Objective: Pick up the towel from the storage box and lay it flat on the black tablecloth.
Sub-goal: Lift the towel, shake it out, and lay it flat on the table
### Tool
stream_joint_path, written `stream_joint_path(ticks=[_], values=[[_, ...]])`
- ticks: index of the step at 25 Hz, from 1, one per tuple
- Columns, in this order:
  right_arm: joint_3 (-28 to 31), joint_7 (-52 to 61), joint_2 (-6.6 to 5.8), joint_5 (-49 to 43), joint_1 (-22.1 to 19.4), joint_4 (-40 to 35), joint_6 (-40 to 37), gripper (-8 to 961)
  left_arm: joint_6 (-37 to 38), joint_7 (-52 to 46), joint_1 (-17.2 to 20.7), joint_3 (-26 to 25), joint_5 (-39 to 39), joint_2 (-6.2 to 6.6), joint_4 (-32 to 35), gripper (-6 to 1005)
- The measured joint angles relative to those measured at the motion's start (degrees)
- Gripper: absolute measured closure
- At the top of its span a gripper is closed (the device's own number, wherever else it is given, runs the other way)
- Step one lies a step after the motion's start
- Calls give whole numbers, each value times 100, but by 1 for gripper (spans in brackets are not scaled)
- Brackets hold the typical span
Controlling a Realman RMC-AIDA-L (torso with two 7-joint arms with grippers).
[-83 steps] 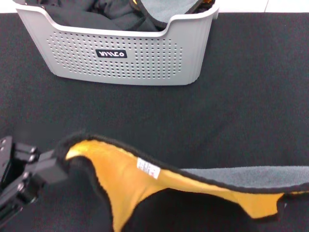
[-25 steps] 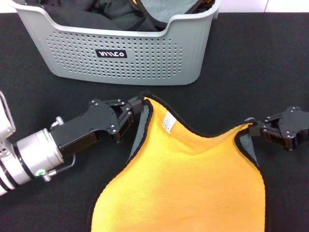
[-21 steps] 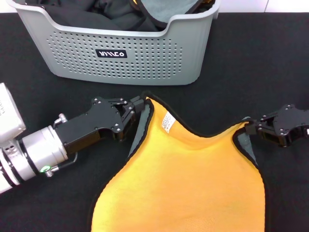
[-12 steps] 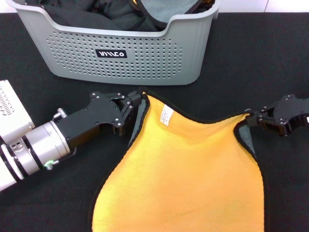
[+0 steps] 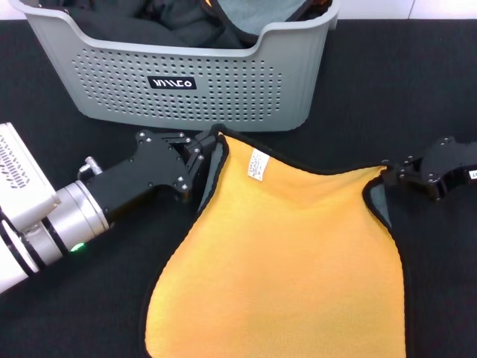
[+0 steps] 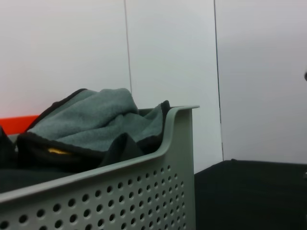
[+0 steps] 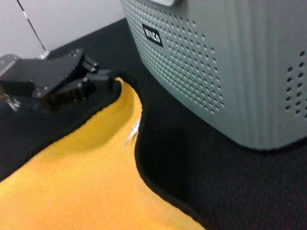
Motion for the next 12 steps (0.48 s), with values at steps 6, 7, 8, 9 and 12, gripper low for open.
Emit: stream_joint_path(ticks=[6, 7, 8, 9, 12], values=[[-5, 12, 51, -193, 69, 39, 153, 941, -293, 571, 9, 1, 0, -77, 53, 982], [-6, 15, 53, -202, 77, 42, 168, 941, -360, 658, 9, 1, 0, -87, 54, 981], [-5, 17, 56, -214, 81, 42, 195, 941, -399, 702, 9, 0, 0, -89, 55, 980], [-6, 18, 58, -222, 83, 42, 197, 941, -434, 747, 8, 1, 0, -92, 54, 979], [-6, 18, 51, -229, 87, 38, 234, 941, -477, 890, 5, 0, 0, -94, 54, 976]])
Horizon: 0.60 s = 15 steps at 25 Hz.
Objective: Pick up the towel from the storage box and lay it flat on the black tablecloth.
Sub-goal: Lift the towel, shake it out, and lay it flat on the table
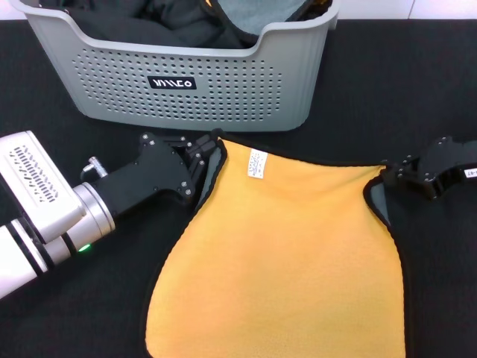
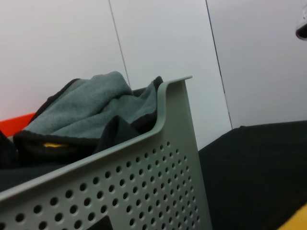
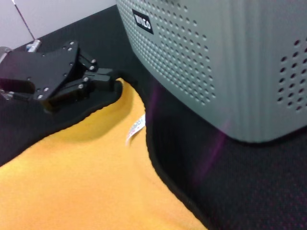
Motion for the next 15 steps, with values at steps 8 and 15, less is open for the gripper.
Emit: stream_joint_path(ticks=[8, 15], values=[[-7, -19, 46, -320, 37, 9, 355, 941, -215, 362, -53, 0, -4, -27, -2, 969], [-136, -66, 72, -457, 125, -27, 404, 941, -266, 447, -65, 0, -8, -37, -2, 963]])
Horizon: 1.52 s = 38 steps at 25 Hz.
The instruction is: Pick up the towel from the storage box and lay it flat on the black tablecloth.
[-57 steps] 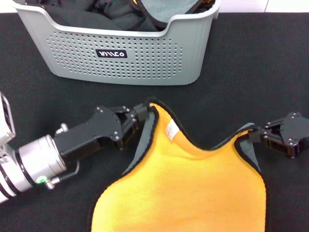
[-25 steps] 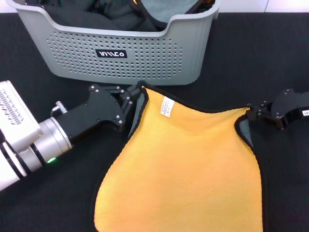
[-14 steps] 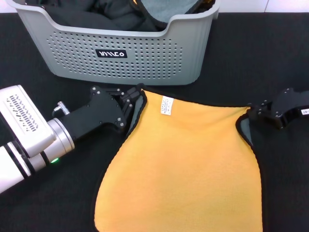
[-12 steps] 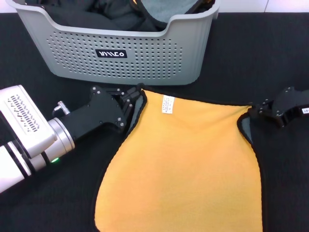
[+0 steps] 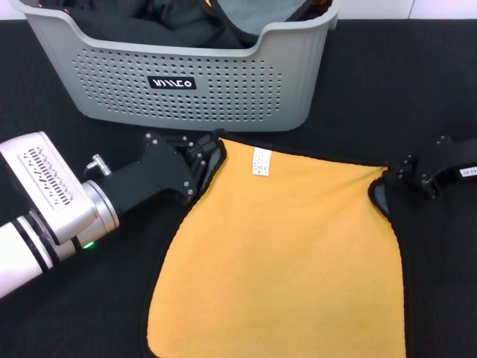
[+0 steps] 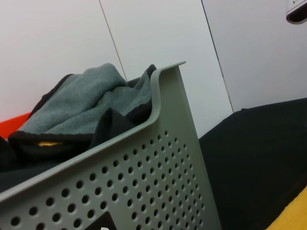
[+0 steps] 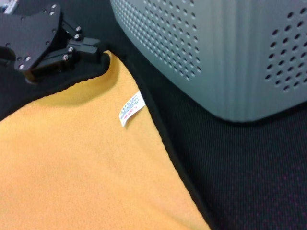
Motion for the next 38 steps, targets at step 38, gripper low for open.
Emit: stream_joint_path(ticks=[38], values=[[-480, 175, 157, -1254, 593, -408, 668, 810, -853, 1323, 62, -36, -878, -31, -66, 929]])
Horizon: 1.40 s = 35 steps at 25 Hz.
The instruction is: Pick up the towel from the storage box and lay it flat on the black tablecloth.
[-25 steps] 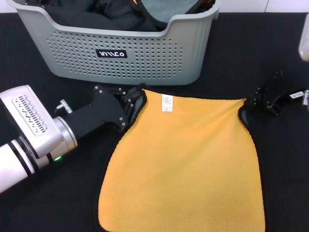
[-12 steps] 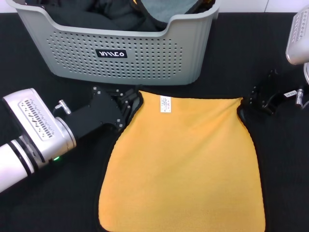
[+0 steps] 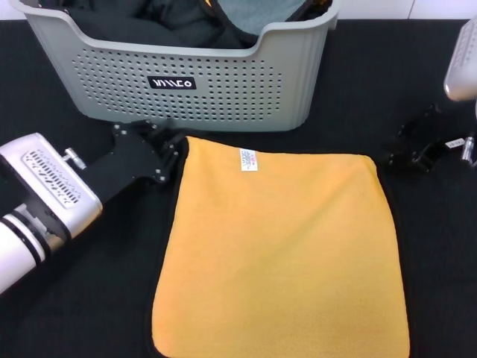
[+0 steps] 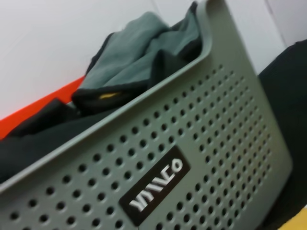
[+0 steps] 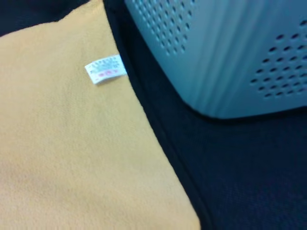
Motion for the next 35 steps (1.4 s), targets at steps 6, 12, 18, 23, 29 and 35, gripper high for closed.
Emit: stream_joint_path(ticks=[6, 12, 18, 23, 29, 35], values=[[-149, 144, 4, 63, -430, -647, -39, 632, 272, 41, 185, -13, -145, 3, 15, 779], [-260, 176, 7, 346, -842, -1169, -52, 394, 331, 65, 281, -2, -152, 16, 17, 448], [-277, 156, 9, 739, -1254, -1602, -83, 116, 716, -568, 430, -41, -168, 36, 56, 245], [-308, -137, 0, 1723, -1780, -2095, -267, 89, 1465, -2177, 489, -62, -122, 171, 46, 158], [-268, -1137, -9, 3497, -2363, -2297, -1250, 76, 2533, -3403, 627, 0, 253, 225, 134, 107], [139, -1858, -31, 4763, -2624, -2062, -2846, 78, 3683, -4559, 675, 19, 937, 391, 467, 108]])
